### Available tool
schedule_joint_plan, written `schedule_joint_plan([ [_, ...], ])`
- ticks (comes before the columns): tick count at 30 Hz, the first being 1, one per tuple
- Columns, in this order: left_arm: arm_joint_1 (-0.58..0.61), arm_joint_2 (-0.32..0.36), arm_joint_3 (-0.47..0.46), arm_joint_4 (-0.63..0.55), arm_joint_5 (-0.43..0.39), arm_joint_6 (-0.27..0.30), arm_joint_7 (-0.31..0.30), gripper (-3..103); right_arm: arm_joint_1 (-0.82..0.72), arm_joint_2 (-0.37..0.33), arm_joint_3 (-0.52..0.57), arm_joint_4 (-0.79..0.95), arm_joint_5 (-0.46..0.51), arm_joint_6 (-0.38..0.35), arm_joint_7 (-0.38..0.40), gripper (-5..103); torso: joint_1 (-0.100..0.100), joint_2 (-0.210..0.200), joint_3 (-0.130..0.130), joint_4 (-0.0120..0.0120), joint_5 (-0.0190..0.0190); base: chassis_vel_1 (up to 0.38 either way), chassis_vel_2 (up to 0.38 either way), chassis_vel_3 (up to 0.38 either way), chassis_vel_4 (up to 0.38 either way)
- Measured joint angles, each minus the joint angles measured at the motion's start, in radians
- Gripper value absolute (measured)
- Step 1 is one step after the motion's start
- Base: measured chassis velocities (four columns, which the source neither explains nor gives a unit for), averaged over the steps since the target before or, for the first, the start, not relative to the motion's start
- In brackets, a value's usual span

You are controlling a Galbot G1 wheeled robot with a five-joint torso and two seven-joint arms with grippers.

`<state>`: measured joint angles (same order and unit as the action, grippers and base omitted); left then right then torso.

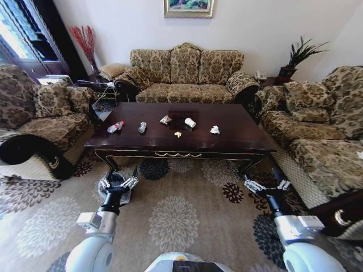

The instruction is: Move to the front of the table and place the trash on the table into the trash bin.

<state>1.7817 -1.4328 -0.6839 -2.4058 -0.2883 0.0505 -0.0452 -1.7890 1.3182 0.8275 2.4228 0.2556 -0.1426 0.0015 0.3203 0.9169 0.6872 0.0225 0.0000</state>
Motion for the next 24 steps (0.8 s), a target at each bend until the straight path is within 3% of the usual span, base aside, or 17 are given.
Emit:
schedule_joint_plan([
  [24, 0.010, -0.010, 0.011, -0.005, 0.035, 0.001, 0.003, 100, 0.000, 0.032, 0.001, -0.007, -0.045, 0.017, 0.003, 100, 0.000, 0.000, 0.000, 0.0000, -0.0001, 0.000, 0.000, 0.000, 0.000],
])
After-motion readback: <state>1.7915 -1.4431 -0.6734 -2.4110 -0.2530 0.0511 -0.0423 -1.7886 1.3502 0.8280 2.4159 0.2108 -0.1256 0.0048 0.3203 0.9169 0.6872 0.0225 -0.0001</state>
